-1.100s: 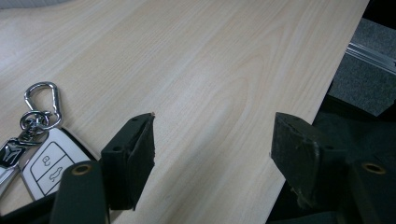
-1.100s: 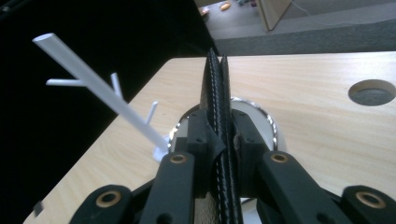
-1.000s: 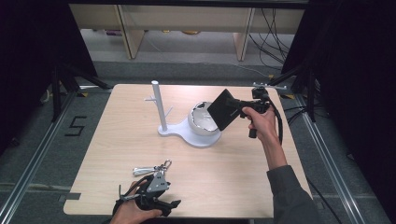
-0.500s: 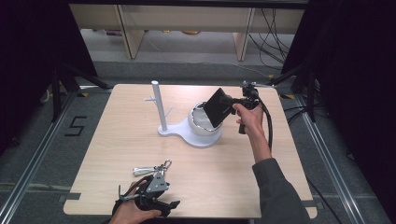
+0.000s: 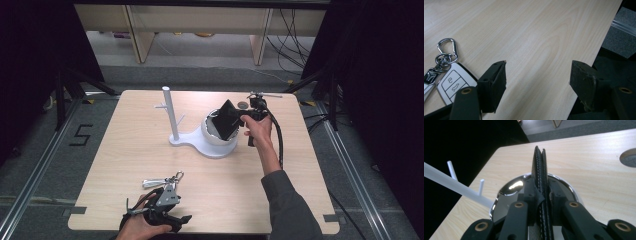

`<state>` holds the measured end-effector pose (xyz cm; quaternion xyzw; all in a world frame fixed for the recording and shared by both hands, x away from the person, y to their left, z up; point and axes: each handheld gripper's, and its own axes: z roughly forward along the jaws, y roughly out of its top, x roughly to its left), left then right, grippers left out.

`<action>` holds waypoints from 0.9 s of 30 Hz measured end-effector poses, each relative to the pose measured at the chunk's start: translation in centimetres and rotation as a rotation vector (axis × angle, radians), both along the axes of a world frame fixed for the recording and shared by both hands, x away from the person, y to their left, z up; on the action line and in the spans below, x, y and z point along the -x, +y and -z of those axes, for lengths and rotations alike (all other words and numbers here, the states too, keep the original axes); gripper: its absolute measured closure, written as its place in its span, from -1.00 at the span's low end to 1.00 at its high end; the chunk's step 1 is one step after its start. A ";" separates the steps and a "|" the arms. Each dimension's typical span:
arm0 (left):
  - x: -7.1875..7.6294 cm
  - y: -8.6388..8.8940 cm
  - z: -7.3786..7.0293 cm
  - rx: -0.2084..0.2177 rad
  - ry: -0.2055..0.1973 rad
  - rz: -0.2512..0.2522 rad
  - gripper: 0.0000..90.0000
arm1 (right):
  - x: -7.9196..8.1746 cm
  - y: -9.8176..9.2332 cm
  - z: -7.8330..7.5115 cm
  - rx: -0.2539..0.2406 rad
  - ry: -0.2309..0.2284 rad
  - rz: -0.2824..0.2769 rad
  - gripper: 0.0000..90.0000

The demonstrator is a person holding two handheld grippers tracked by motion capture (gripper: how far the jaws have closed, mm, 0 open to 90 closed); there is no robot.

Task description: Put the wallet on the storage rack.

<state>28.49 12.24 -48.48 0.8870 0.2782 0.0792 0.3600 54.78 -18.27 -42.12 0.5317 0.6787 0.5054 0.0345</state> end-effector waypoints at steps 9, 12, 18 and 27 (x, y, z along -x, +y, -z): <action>0.0 0.1 0.0 -0.004 -0.002 -0.004 -0.36 | 0.1 0.5 0.7 0.011 0.020 0.017 0.53; -0.1 0.2 0.0 0.005 -0.002 -0.013 -0.36 | 0.4 0.3 0.1 0.071 0.004 0.009 0.39; 0.0 0.3 0.0 0.034 0.014 -0.019 -0.39 | 1.0 -1.1 -0.7 0.118 -0.026 0.018 0.12; -0.2 0.8 -0.1 0.010 -0.001 -0.017 -0.39 | 3.3 -4.0 -1.0 0.074 -0.054 0.025 -0.11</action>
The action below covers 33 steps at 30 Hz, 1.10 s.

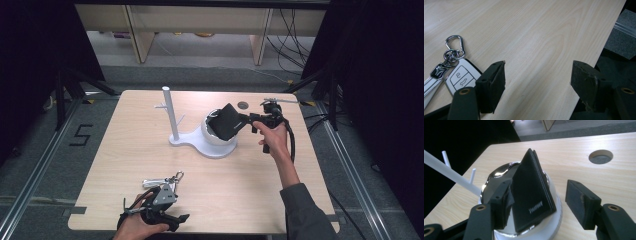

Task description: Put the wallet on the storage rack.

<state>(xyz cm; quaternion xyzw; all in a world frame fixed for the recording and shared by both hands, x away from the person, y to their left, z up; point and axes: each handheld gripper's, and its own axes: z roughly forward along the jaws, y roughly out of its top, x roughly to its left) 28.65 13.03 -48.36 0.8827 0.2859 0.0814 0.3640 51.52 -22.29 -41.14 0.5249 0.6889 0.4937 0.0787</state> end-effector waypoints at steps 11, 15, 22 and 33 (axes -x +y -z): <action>-0.1 0.4 0.0 0.005 -0.009 -0.019 -0.39 | 5.4 -1.2 0.2 0.067 -0.020 -0.080 -0.16; 0.0 0.5 -0.1 0.001 -0.008 -0.022 -0.39 | 6.8 -0.9 0.6 0.121 -0.030 -0.105 -0.18; -0.2 0.8 -0.1 0.000 -0.021 -0.033 -0.39 | 9.3 0.5 1.9 0.158 0.004 -0.140 -0.22; -0.7 1.1 -0.4 0.014 -0.019 -0.049 -0.41 | 11.5 1.8 3.7 0.219 -0.017 -0.193 -0.25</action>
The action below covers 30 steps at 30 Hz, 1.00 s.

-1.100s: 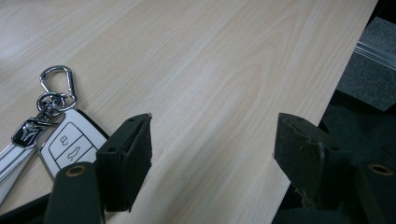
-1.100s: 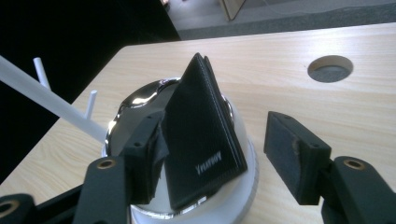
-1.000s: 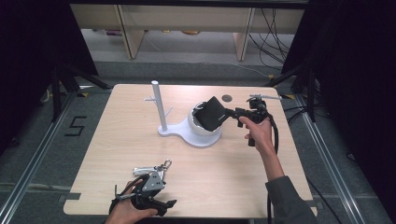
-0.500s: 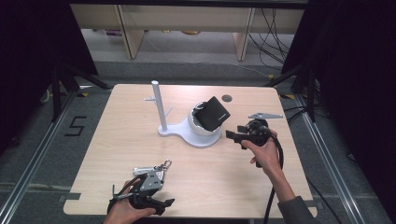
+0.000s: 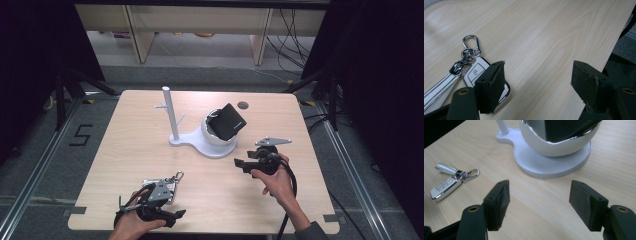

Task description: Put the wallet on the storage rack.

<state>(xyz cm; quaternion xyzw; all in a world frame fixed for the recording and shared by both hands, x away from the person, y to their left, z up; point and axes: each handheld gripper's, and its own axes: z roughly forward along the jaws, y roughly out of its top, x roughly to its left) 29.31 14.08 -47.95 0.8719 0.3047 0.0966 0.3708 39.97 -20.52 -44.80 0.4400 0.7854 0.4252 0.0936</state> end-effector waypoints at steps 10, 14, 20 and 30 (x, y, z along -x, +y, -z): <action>-1.0 1.2 -0.9 -0.028 -0.040 -0.046 -0.43 | 2.6 0.6 2.1 0.032 0.022 -0.043 -0.28; -2.0 1.8 -1.3 -0.050 -0.051 -0.061 -0.43 | 3.7 0.7 2.7 0.040 0.041 -0.064 -0.28; -4.1 1.6 -1.7 -0.095 -0.048 -0.081 -0.40 | 4.9 0.2 3.0 0.026 0.043 -0.076 -0.28; -7.7 -0.2 -1.0 -0.256 0.032 -0.013 -0.29 | 5.6 -0.6 3.1 0.021 0.048 -0.062 -0.28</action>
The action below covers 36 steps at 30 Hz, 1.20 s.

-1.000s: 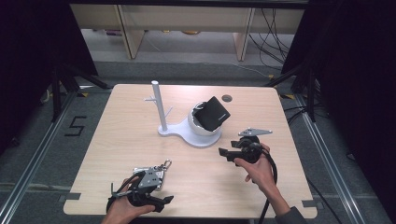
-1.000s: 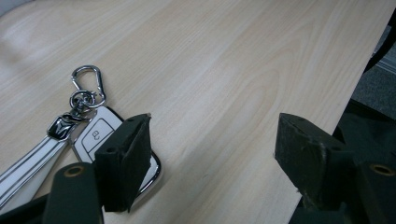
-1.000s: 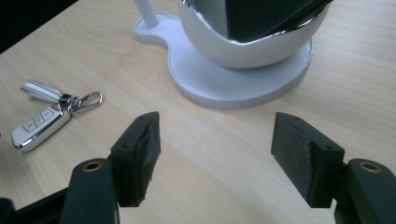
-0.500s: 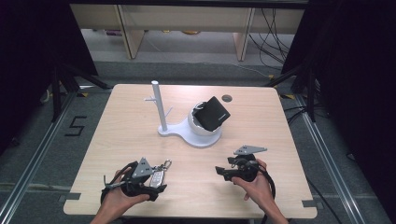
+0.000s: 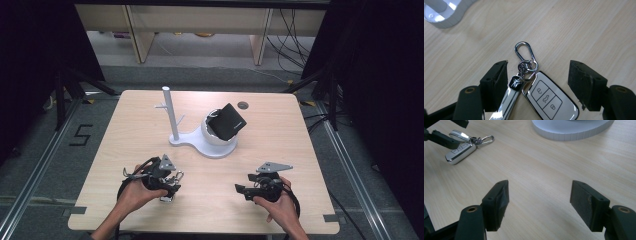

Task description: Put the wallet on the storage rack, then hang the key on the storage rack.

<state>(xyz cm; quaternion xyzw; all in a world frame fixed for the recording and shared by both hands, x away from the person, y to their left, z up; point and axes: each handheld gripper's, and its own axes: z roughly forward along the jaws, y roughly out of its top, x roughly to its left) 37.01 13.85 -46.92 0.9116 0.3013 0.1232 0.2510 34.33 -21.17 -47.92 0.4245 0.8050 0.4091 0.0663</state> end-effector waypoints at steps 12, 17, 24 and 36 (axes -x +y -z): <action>-1.9 -1.1 0.6 -0.071 0.057 0.021 -0.22 | 0.2 0.0 0.3 -0.003 -0.008 -0.018 -0.28; -2.5 -1.0 0.6 -0.088 0.064 0.031 -0.14 | 0.3 0.2 0.3 0.001 0.002 -0.018 -0.28; -3.5 -1.3 0.6 -0.106 0.107 0.031 -0.09 | 0.0 -0.1 0.4 0.005 -0.013 -0.026 -0.28; -4.5 -2.3 1.1 -0.195 0.205 0.033 -0.02 | 0.3 0.0 0.1 0.005 -0.022 -0.018 -0.28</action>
